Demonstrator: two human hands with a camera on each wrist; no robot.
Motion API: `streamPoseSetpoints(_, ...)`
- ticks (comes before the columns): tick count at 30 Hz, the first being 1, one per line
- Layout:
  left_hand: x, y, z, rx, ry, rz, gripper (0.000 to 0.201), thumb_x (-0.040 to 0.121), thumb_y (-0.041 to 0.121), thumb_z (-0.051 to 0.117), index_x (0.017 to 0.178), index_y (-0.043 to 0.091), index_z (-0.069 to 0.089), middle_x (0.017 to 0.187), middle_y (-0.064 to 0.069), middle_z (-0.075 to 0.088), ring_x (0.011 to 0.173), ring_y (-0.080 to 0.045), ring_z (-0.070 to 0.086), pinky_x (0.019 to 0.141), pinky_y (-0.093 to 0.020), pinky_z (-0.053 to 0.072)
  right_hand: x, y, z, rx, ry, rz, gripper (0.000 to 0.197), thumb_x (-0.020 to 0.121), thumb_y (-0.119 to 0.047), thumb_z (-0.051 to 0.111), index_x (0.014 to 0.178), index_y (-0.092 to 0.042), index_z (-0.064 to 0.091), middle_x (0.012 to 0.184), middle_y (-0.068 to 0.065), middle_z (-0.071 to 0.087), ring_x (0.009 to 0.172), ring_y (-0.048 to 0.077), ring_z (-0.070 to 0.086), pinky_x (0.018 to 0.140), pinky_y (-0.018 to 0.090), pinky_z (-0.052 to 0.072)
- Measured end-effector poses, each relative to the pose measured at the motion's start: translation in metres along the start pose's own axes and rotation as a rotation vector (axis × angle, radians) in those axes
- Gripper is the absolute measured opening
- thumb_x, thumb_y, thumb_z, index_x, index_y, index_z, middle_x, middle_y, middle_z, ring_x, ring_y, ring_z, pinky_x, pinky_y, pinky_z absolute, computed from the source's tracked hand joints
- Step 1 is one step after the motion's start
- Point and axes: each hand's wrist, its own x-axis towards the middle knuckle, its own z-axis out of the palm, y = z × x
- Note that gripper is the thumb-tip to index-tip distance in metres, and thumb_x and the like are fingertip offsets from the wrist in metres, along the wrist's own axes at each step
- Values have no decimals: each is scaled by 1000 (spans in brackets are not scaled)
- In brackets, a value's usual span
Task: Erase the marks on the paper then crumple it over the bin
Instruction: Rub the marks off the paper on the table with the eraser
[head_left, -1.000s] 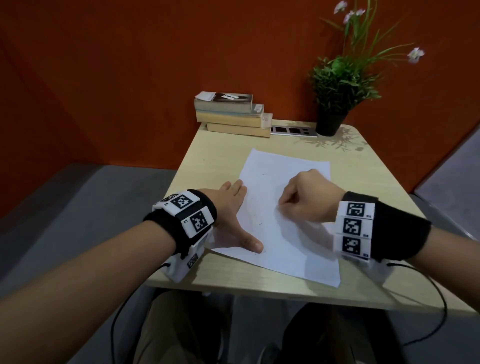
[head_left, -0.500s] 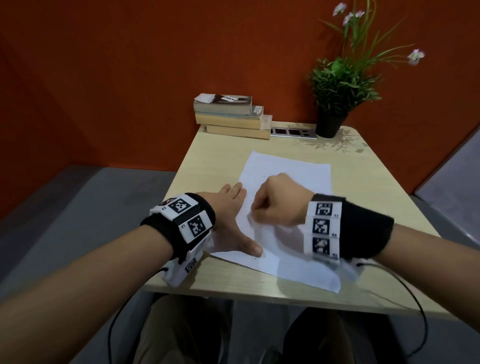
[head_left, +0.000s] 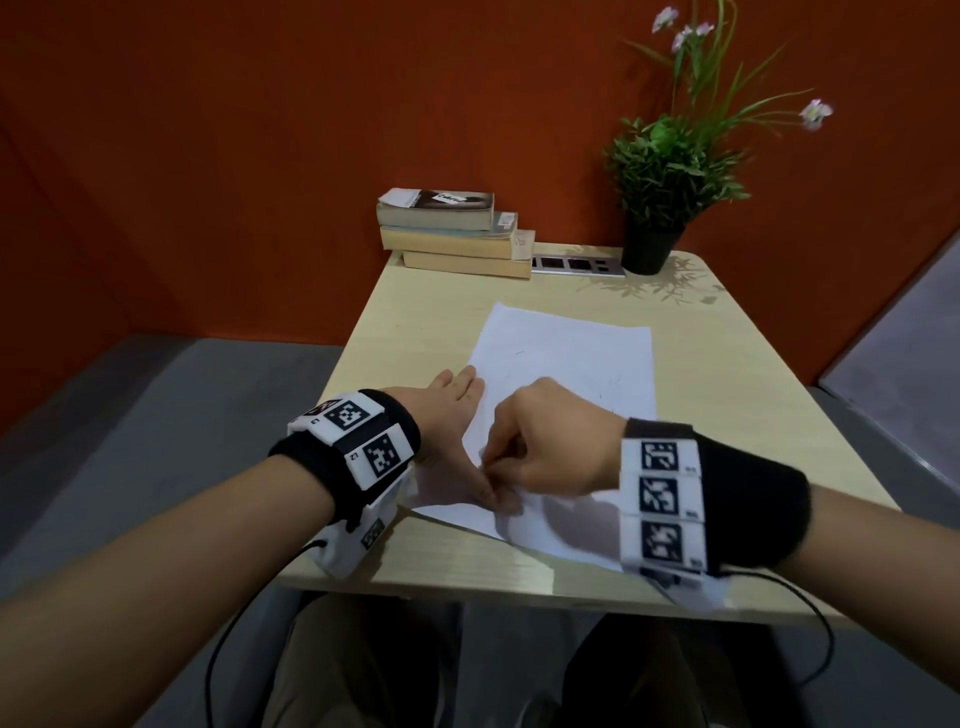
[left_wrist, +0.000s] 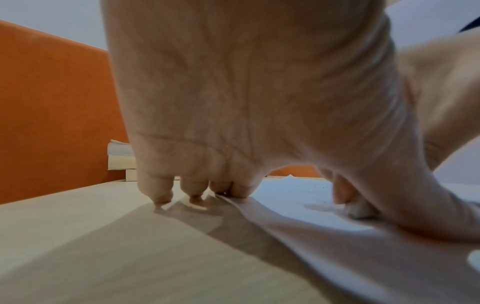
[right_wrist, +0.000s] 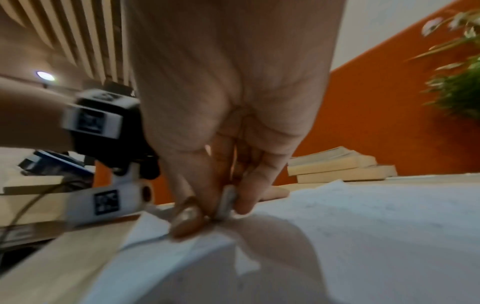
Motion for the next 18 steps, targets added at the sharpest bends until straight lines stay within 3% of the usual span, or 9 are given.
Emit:
streamPoseSetpoints(4, 0, -2, 1, -27, -7, 3, 156, 50, 96, 60, 156, 17, -23, 162, 7, -32, 150, -13, -23, 125, -48, 8, -5, 38, -11, -30, 78, 84, 10, 78, -17, 72, 81, -16, 81, 81, -7, 76, 74, 4, 67, 66, 7, 47)
streamPoseSetpoints(7, -1, -3, 1, -29, -18, 3, 160, 42, 100, 55, 156, 18, -23, 161, 7, -33, 150, -13, -24, 125, -49, 8, -3, 78, -29, -39, 184, 262, 12, 78, -12, 70, 80, -15, 81, 81, -8, 76, 79, 7, 68, 81, 22, 56)
streamPoseSetpoints(9, -1, -2, 0, -24, -25, 3, 166, 32, 103, 47, 156, 18, -23, 161, 7, -33, 150, -13, -24, 125, -49, 9, -3, 91, -36, -49, 228, 323, 13, 80, -11, 70, 81, -15, 82, 81, -7, 76, 79, 7, 67, 88, 25, 54)
streamPoseSetpoints(11, -2, -1, -1, -19, -20, 3, 167, 28, 103, 44, 156, 18, -23, 161, 8, -33, 150, -13, -23, 124, -49, 9, -9, 87, -34, -28, 220, 307, 13, 81, -12, 70, 81, -17, 82, 81, -10, 76, 77, 2, 67, 83, 22, 55)
streamPoseSetpoints(14, 0, -3, -1, -16, -12, 3, 163, 37, 103, 50, 156, 18, -23, 161, 8, -32, 150, -13, -23, 124, -49, 10, -28, 59, -15, 45, 89, 146, 7, 79, -20, 76, 83, -22, 82, 81, -16, 75, 74, -6, 66, 68, 10, 50)
streamPoseSetpoints(16, 1, -3, 0, -10, -9, 8, 158, 47, 99, 56, 156, 18, -23, 161, 7, -32, 150, -14, -23, 124, -49, 10, -39, 52, -7, 65, 44, 71, 7, 79, -23, 78, 84, -24, 82, 82, -15, 74, 74, -4, 66, 64, 6, 45)
streamPoseSetpoints(18, 0, -1, 0, -5, -17, 2, 155, 50, 97, 57, 156, 17, -24, 161, 6, -33, 151, -15, -23, 124, -50, 10, -39, 64, -13, 39, 80, 93, 6, 79, -21, 78, 82, -23, 82, 81, -14, 74, 72, -3, 66, 65, 7, 45)
